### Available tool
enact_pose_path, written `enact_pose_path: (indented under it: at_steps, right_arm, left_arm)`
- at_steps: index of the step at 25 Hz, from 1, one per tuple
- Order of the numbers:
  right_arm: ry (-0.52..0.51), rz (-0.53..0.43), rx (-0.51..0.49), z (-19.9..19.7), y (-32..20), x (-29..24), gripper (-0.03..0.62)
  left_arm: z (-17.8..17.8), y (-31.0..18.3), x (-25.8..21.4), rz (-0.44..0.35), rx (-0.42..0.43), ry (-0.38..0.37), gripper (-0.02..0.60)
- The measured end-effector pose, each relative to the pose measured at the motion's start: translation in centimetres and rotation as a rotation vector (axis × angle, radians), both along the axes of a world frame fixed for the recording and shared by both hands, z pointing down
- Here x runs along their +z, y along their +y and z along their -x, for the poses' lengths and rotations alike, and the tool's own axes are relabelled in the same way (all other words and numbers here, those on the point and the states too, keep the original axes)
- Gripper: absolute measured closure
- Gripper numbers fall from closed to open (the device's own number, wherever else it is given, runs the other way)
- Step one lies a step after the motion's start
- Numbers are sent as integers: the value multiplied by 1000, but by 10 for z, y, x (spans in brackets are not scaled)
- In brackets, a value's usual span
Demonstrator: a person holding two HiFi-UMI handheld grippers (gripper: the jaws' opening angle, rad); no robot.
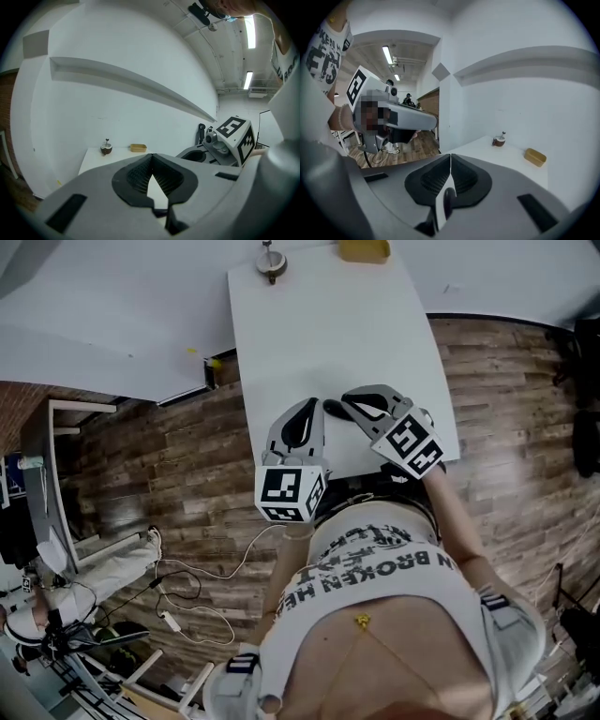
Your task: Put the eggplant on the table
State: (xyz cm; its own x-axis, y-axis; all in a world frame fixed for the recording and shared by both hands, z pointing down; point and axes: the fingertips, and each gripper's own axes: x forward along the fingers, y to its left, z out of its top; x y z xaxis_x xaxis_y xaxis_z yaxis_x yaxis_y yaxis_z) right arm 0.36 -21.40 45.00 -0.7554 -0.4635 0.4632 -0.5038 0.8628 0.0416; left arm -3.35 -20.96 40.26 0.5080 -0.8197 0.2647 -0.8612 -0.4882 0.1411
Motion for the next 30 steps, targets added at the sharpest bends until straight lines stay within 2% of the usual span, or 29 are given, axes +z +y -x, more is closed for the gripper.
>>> enact_pose_path:
  at_steps: [6,18,30]
  right_arm:
    - [-114,-57,18,-3,-7,-45,583]
    - [-251,-219,58,-9,-14,-123,586]
    - [-287,-255,71,-14,-10,-147,586]
  left_arm:
    - [-10,-10,-20,-46,25,8,577]
    - [-18,-19,-79,-172,61,36,577]
    - [-21,-17,-89,-194,70,45,577]
